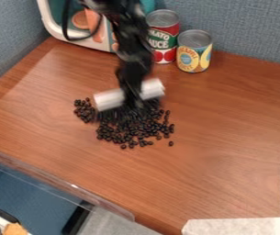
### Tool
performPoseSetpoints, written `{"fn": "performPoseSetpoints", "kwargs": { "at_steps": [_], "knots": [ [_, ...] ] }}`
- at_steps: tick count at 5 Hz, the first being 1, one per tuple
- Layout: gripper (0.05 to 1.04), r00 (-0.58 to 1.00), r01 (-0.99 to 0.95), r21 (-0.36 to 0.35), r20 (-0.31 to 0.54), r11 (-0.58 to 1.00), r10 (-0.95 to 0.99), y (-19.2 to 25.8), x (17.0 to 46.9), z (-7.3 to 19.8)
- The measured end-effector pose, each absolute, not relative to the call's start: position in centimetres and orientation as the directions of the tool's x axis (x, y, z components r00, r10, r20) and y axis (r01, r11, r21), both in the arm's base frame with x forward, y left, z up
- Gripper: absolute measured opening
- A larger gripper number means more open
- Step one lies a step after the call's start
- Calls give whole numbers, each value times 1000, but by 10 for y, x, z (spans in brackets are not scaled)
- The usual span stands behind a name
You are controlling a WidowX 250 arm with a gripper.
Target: Sweep into pile
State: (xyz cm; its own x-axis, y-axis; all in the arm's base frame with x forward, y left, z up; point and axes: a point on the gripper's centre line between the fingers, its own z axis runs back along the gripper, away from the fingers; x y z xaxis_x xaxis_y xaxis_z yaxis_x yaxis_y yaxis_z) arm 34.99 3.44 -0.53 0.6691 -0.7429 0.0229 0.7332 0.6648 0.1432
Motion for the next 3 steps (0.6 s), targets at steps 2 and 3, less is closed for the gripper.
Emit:
{"fn": "performPoseSetpoints", "kwargs": {
  "at_steps": [2,3],
  "knots": [
    [381,677,729,124,17,674,-736,29,347,-6],
    [381,740,662,141,26,736,-672,31,348,-5]
  ]
}}
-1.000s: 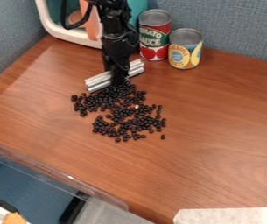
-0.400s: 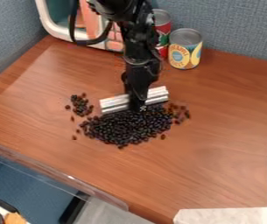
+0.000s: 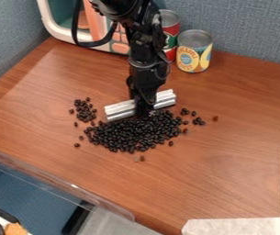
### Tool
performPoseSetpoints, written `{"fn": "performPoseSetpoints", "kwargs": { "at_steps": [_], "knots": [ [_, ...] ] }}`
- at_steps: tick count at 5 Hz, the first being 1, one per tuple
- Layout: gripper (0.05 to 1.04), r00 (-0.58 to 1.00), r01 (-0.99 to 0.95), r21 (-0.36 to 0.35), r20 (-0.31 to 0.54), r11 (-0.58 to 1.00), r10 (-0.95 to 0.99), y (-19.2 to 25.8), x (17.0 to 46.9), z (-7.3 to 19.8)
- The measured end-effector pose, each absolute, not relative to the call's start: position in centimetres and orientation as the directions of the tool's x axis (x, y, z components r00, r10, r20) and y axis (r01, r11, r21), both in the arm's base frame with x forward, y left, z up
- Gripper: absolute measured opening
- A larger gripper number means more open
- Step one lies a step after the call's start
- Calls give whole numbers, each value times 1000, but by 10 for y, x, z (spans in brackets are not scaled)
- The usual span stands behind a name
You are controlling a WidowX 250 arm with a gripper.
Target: Sweep into pile
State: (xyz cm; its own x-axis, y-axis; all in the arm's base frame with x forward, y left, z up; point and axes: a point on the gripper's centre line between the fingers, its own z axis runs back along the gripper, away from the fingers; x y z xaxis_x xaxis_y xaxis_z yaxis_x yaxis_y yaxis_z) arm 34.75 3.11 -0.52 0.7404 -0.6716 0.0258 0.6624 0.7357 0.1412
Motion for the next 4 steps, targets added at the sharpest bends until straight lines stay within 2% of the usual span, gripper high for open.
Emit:
{"fn": "performPoseSetpoints", "kwargs": {
  "at_steps": [1,2,3,4],
  "knots": [
    [381,796,596,138,28,791,-605,46,341,10],
    [381,846,506,183,87,843,-526,85,363,43],
    [381,875,444,207,108,872,-471,112,371,62],
    [381,916,359,198,112,912,-385,144,358,65]
  ]
}}
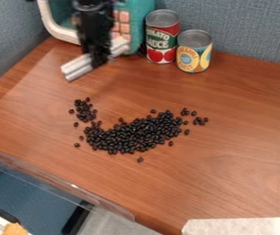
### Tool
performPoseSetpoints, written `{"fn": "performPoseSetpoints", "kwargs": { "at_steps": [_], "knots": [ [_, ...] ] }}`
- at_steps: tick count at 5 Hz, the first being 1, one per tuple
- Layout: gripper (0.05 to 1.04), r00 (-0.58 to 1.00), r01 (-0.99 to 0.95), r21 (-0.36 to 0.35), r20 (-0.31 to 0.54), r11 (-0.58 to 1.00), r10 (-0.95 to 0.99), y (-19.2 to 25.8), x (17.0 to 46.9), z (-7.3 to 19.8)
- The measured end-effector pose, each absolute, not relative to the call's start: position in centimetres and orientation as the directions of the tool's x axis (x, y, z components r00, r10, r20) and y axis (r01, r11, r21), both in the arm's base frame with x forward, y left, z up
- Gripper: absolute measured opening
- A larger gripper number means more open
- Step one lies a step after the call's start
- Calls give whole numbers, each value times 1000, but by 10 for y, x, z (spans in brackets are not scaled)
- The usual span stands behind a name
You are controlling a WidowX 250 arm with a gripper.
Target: Sweep into pile
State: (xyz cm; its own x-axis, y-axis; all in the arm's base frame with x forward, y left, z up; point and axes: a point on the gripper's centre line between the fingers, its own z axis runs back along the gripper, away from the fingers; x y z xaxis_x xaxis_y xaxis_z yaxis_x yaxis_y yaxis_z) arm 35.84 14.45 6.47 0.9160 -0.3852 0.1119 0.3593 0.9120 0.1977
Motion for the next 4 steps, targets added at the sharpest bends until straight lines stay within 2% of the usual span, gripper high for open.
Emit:
{"fn": "performPoseSetpoints", "kwargs": {
  "at_steps": [1,2,4],
  "knots": [
    [381,958,255,191,86,948,-275,178,335,62],
    [381,983,175,132,38,976,-181,206,311,45],
    [381,1000,29,105,-10,994,-28,252,272,25]
  ]
}}
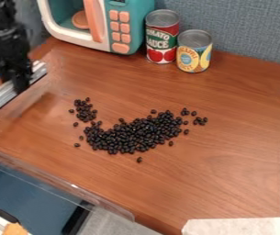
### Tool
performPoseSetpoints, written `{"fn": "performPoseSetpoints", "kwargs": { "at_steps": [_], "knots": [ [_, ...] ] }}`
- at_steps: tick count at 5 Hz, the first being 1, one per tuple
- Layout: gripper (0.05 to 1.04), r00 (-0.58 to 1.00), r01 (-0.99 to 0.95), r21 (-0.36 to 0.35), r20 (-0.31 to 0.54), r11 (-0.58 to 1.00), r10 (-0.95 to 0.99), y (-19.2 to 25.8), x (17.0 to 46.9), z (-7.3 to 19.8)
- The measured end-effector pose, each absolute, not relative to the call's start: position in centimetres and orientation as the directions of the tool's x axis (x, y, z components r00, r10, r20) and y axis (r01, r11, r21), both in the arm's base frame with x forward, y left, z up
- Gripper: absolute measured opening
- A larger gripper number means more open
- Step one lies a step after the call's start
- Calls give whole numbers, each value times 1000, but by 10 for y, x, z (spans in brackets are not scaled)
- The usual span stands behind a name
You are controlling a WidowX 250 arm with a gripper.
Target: Sweep into pile
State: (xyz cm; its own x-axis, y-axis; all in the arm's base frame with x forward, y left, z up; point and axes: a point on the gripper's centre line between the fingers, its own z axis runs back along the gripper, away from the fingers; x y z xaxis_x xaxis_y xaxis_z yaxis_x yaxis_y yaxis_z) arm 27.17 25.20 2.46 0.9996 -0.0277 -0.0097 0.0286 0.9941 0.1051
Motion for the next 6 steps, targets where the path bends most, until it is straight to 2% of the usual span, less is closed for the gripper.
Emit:
{"fn": "performPoseSetpoints", "kwargs": {
  "at_steps": [1,2,3,4,6],
  "knots": [
    [381,1000,12,102,-12,995,-11,254,268,22],
    [381,999,20,65,-52,998,-17,238,258,8],
    [381,997,48,57,-64,997,-44,213,256,-5],
    [381,998,43,46,-55,998,-41,189,256,-6],
    [381,999,2,8,-32,1000,-2,134,273,-7]
  ]
}}
